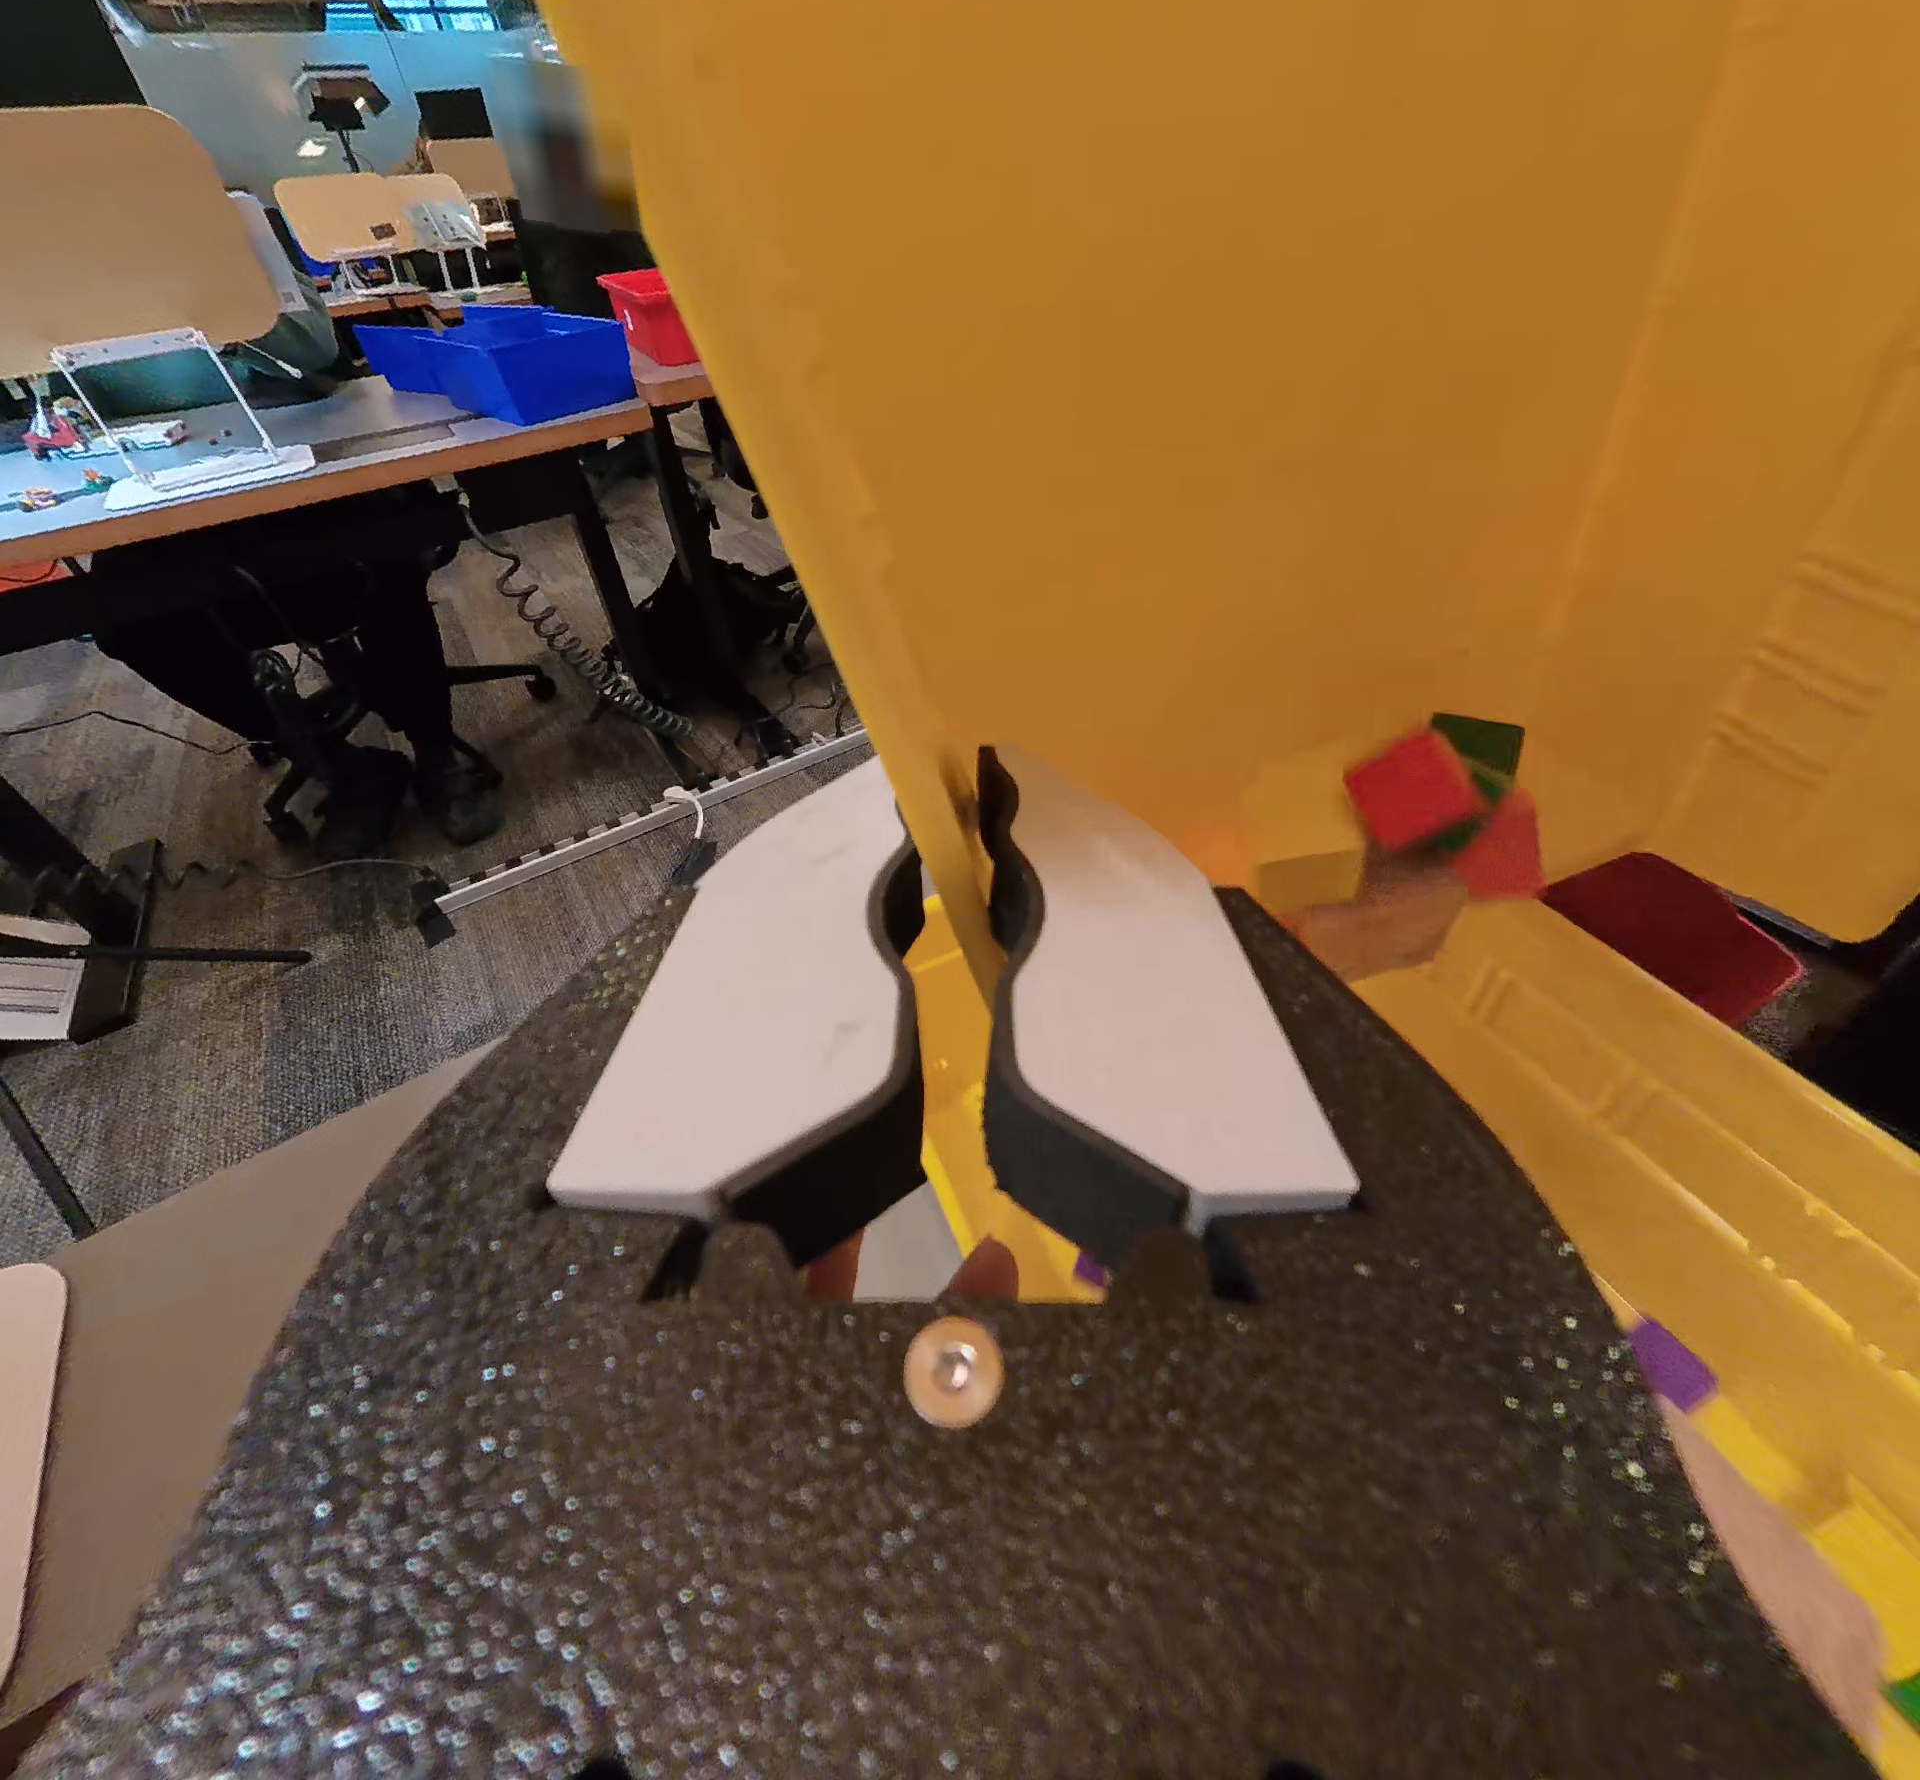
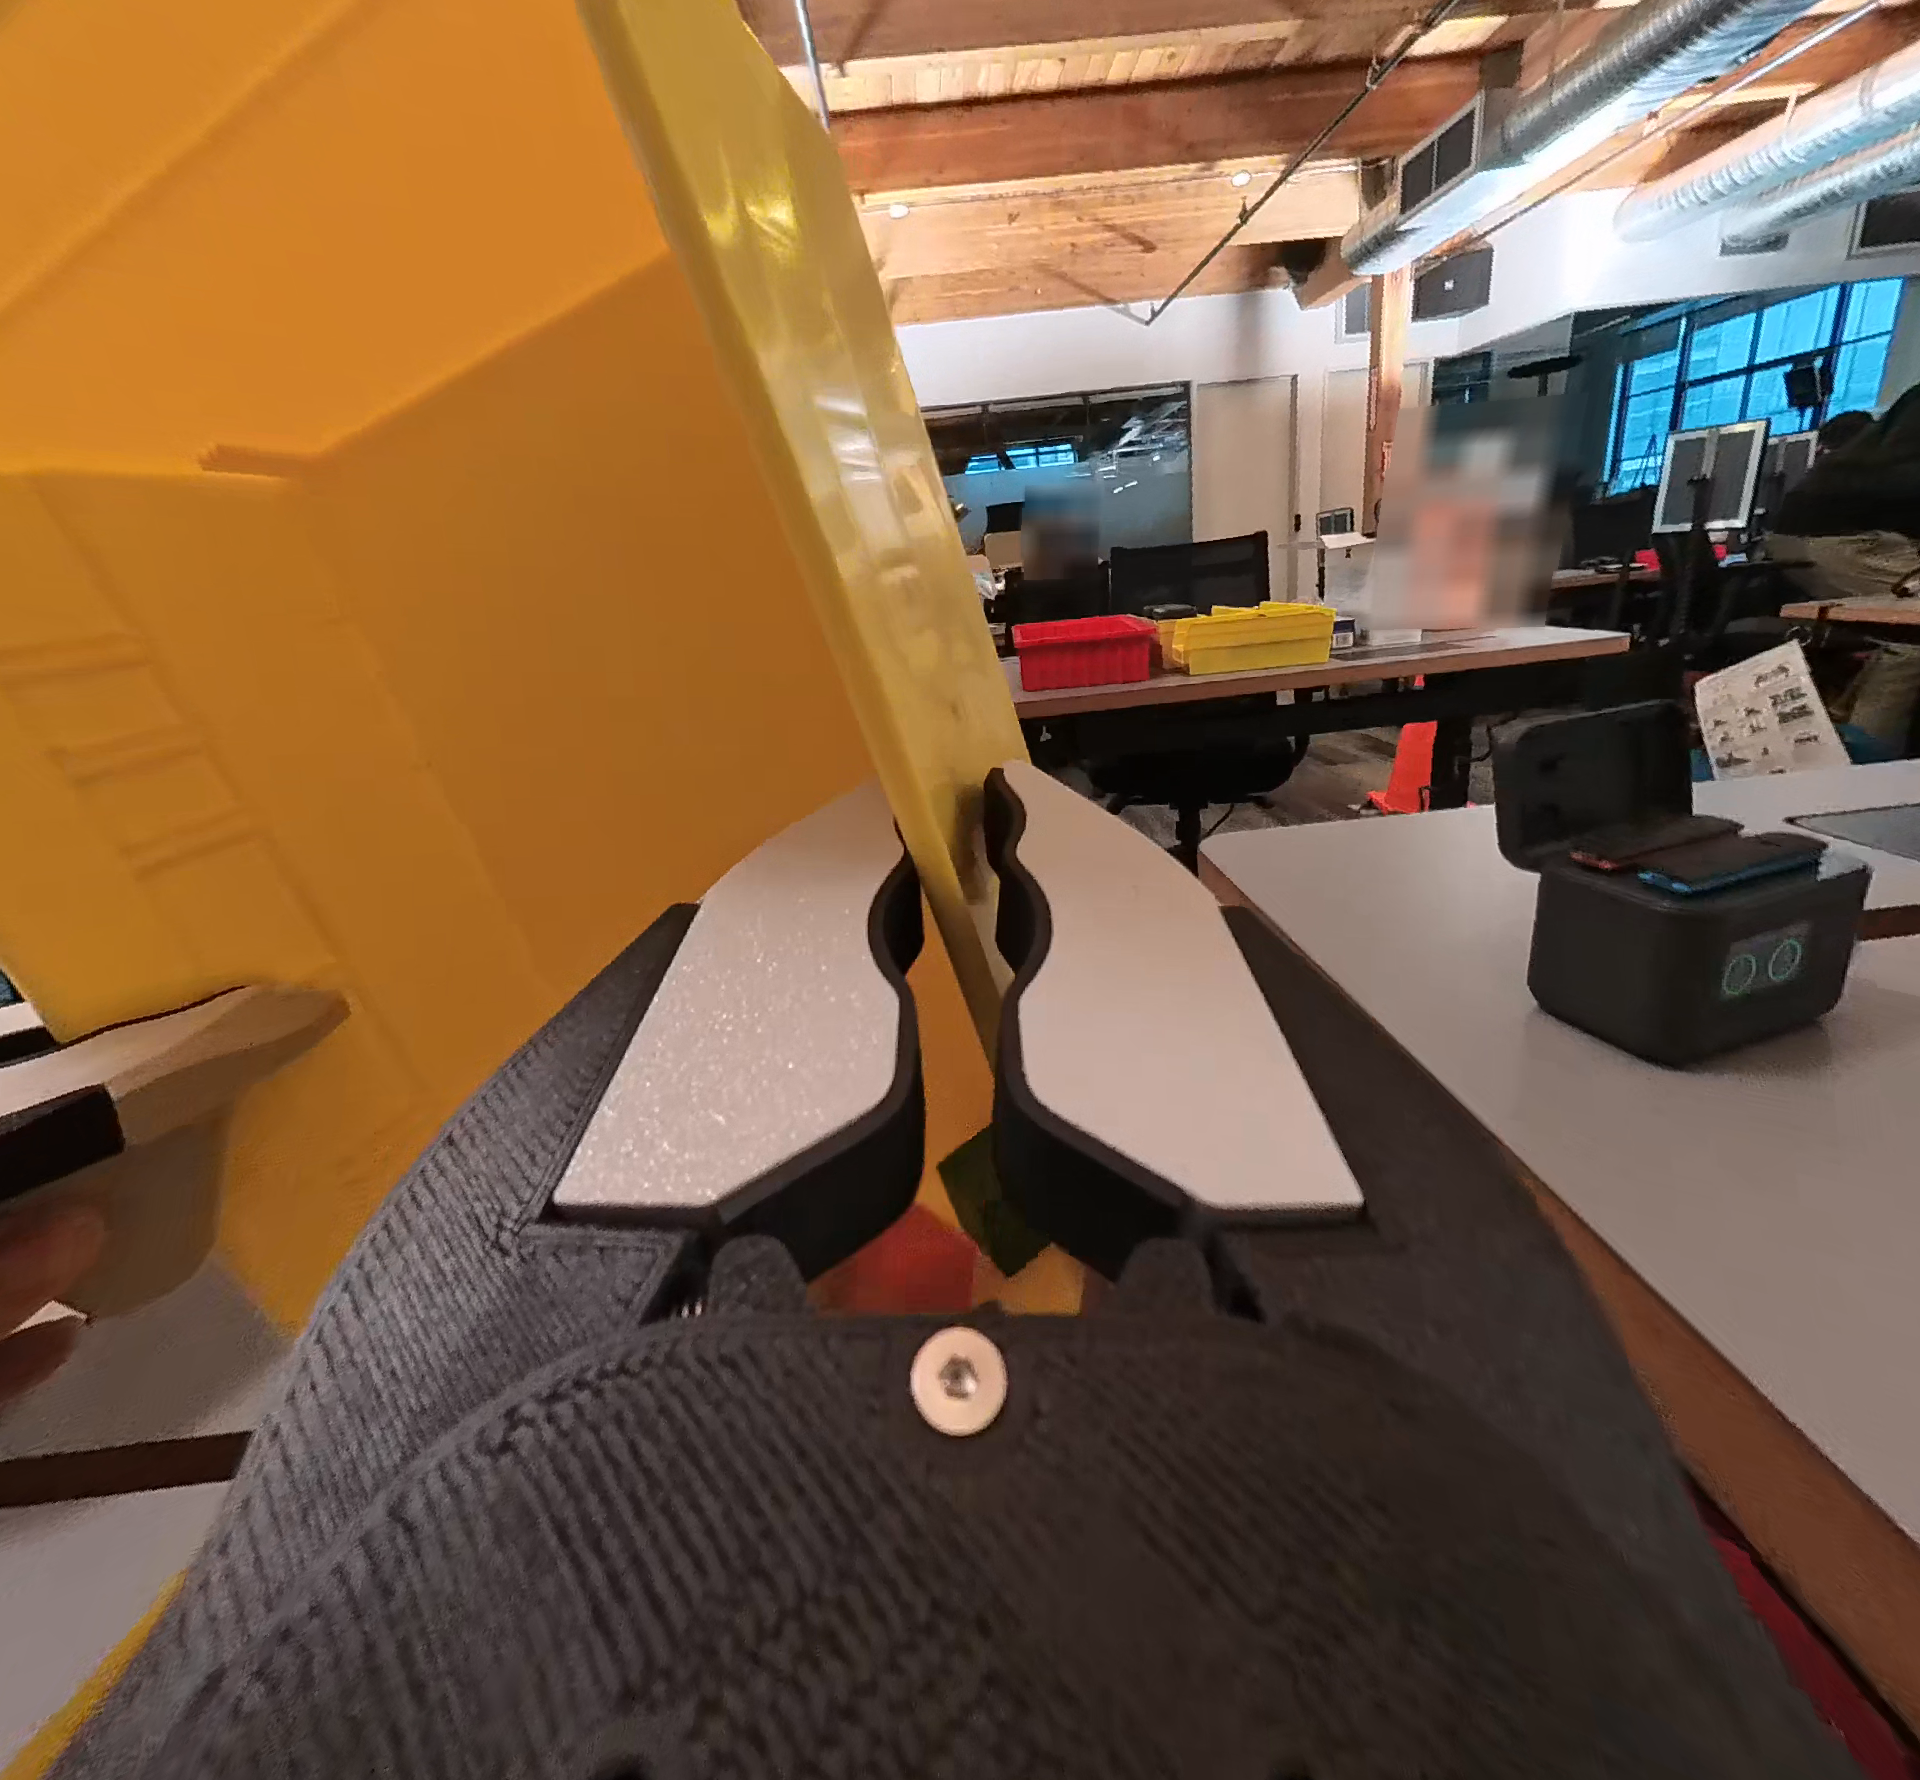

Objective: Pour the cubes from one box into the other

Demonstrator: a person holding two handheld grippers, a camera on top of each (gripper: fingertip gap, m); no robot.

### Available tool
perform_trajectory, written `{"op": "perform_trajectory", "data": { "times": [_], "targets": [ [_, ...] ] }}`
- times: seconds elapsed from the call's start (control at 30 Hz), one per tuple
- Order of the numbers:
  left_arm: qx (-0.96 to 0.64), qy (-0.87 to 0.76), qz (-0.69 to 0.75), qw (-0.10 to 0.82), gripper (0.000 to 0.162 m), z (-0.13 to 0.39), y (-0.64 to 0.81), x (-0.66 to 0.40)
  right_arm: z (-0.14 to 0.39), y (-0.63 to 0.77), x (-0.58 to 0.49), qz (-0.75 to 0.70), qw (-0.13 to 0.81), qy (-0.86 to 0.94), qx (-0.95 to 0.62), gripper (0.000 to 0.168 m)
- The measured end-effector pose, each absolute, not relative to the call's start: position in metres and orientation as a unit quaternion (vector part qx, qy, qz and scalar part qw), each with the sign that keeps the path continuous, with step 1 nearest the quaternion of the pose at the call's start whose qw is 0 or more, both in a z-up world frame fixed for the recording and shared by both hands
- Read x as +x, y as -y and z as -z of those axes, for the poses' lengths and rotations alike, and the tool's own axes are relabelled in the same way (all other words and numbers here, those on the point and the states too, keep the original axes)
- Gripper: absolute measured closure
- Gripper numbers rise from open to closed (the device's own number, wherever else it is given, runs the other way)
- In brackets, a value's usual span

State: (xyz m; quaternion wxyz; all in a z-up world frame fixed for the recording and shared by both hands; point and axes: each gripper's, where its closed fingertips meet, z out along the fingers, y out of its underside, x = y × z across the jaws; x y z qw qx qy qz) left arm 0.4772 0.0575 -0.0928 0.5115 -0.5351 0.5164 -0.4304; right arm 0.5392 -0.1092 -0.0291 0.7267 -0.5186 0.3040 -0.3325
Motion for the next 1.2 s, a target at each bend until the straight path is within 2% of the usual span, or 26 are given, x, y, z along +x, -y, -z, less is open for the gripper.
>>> {"op": "perform_trajectory", "data": {
  "times": [0.97, 1.2],
  "targets": [
    [-0.499, -0.514, 0.434, 0.547, 0.155, 0.067, -0.062, 0.464, 0.008, 0.107, 0.52, 0.329, 0.76, -0.281, -0.484, 0.157],
    [-0.507, -0.539, 0.407, 0.536, 0.156, 0.025, -0.072, 0.439, -0.016, 0.102, 0.492, 0.401, 0.68, -0.25, -0.56, 0.159]
  ]
}}
